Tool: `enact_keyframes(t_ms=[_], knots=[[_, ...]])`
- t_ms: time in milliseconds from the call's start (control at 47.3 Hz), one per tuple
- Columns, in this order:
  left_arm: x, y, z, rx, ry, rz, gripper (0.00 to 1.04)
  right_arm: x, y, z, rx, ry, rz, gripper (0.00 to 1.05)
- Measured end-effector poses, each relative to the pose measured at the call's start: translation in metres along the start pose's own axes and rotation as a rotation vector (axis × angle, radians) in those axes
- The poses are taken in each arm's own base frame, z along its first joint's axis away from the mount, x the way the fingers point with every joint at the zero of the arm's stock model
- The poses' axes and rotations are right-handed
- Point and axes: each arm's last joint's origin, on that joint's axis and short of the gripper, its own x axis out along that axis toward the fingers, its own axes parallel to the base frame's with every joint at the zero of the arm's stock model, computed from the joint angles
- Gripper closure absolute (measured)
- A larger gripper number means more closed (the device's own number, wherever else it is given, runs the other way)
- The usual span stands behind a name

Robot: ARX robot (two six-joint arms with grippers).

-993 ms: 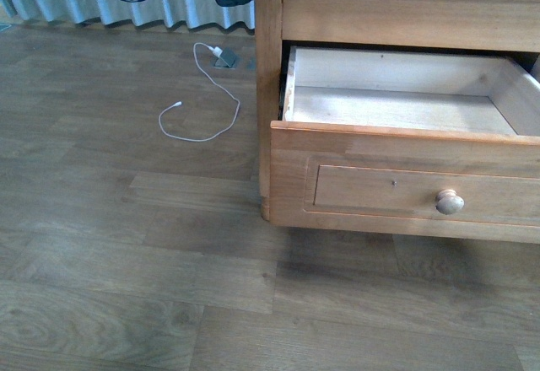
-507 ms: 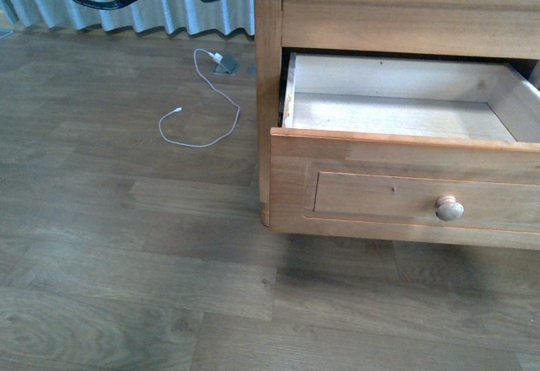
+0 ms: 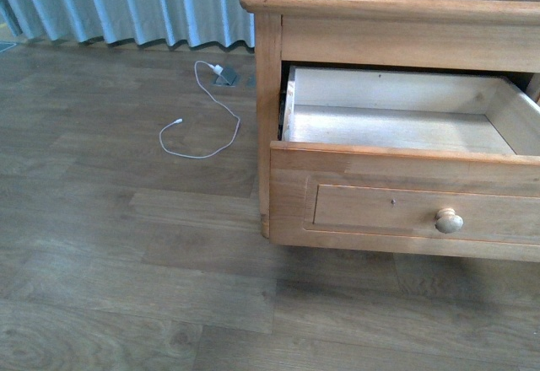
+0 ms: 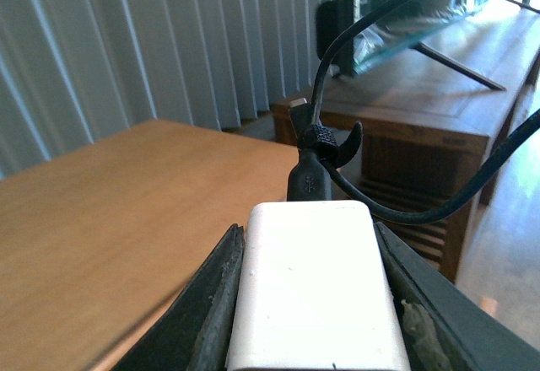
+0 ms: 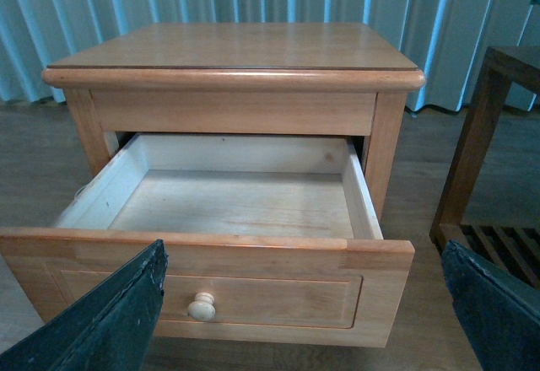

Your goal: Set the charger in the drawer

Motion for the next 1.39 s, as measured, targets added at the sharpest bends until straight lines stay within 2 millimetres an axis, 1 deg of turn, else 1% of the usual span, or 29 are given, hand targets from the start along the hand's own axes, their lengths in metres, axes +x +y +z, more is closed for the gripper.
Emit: enact_keyframes(t_ms=[63, 127, 148, 190, 296, 338, 423, 444, 570, 718, 782, 845, 866, 951, 993, 1014, 1056, 1077, 1099, 1141, 1162, 1183, 1204, 1225, 1246, 1310, 1394], knots=[[0.008, -0.011, -0.018, -0.011, 0.065, -0.030, 0.65, 0.000, 0.000, 0.000, 0.000, 0.000, 0.000, 0.08], [0.016, -0.016, -0.039, -0.031, 0.124, -0.045, 0.65, 0.000, 0.000, 0.000, 0.000, 0.000, 0.000, 0.08], [0.019, -0.016, -0.048, -0.031, 0.151, -0.042, 0.65, 0.000, 0.000, 0.000, 0.000, 0.000, 0.000, 0.08], [0.022, -0.016, -0.057, -0.033, 0.180, -0.037, 0.65, 0.000, 0.000, 0.000, 0.000, 0.000, 0.000, 0.08], [0.035, -0.016, -0.092, -0.025, 0.279, -0.010, 0.65, 0.000, 0.000, 0.000, 0.000, 0.000, 0.000, 0.08], [0.043, -0.014, -0.112, -0.010, 0.327, 0.014, 0.65, 0.000, 0.000, 0.000, 0.000, 0.000, 0.000, 0.08], [0.051, -0.014, -0.130, 0.002, 0.367, 0.027, 0.65, 0.000, 0.000, 0.000, 0.000, 0.000, 0.000, 0.08], [0.055, -0.014, -0.138, 0.006, 0.387, 0.027, 0.65, 0.000, 0.000, 0.000, 0.000, 0.000, 0.000, 0.08], [0.070, -0.016, -0.162, 0.029, 0.443, 0.030, 0.65, 0.000, 0.000, 0.000, 0.000, 0.000, 0.000, 0.08], [0.082, -0.018, -0.181, 0.039, 0.498, 0.033, 0.65, 0.000, 0.000, 0.000, 0.000, 0.000, 0.000, 0.08], [0.083, -0.018, -0.185, 0.042, 0.510, 0.040, 0.55, 0.000, 0.000, 0.000, 0.000, 0.000, 0.000, 0.08], [0.085, -0.016, -0.182, 0.058, 0.476, 0.076, 0.41, 0.000, 0.000, 0.000, 0.000, 0.000, 0.000, 0.08], [0.085, -0.015, -0.178, 0.069, 0.459, 0.103, 0.35, 0.000, 0.000, 0.000, 0.000, 0.000, 0.000, 0.08], [0.083, -0.012, -0.166, 0.078, 0.429, 0.167, 0.24, 0.000, 0.000, 0.000, 0.000, 0.000, 0.000, 0.08], [0.079, -0.009, -0.156, 0.079, 0.404, 0.216, 0.17, 0.000, 0.000, 0.000, 0.000, 0.000, 0.000, 0.08], [0.078, -0.007, -0.153, 0.079, 0.398, 0.231, 0.16, 0.000, 0.000, 0.000, 0.000, 0.000, 0.000, 0.08], [0.072, -0.004, -0.139, 0.080, 0.373, 0.286, 0.08, 0.000, 0.000, 0.000, 0.000, 0.000, 0.000, 0.08], [0.071, -0.003, -0.135, 0.081, 0.365, 0.299, 0.07, 0.000, 0.000, 0.000, 0.000, 0.000, 0.000, 0.08], [0.067, -0.001, -0.126, 0.081, 0.349, 0.321, 0.05, 0.000, 0.000, 0.000, 0.000, 0.000, 0.000, 0.08], [0.061, 0.002, -0.113, 0.082, 0.326, 0.355, 0.05, 0.000, 0.000, 0.000, 0.000, 0.000, 0.000, 0.08], [0.056, 0.004, -0.103, 0.080, 0.309, 0.378, 0.06, 0.000, 0.000, 0.000, 0.000, 0.000, 0.000, 0.08], [0.048, 0.007, -0.086, 0.081, 0.284, 0.416, 0.07, 0.000, 0.000, 0.000, 0.000, 0.000, 0.000, 0.08], [0.045, 0.008, -0.081, 0.084, 0.276, 0.428, 0.07, 0.000, 0.000, 0.000, 0.000, 0.000, 0.000, 0.08], [0.035, 0.011, -0.064, 0.087, 0.249, 0.464, 0.06, 0.000, 0.000, 0.000, 0.000, 0.000, 0.000, 0.08], [0.032, 0.012, -0.059, 0.087, 0.242, 0.476, 0.06, 0.000, 0.000, 0.000, 0.000, 0.000, 0.000, 0.08], [0.008, 0.018, -0.027, 0.090, 0.194, 0.557, 0.06, 0.000, 0.000, 0.000, 0.000, 0.000, 0.000, 0.08], [-0.029, 0.021, 0.010, 0.096, 0.150, 0.660, 0.06, 0.000, 0.000, 0.000, 0.000, 0.000, 0.000, 0.08]])
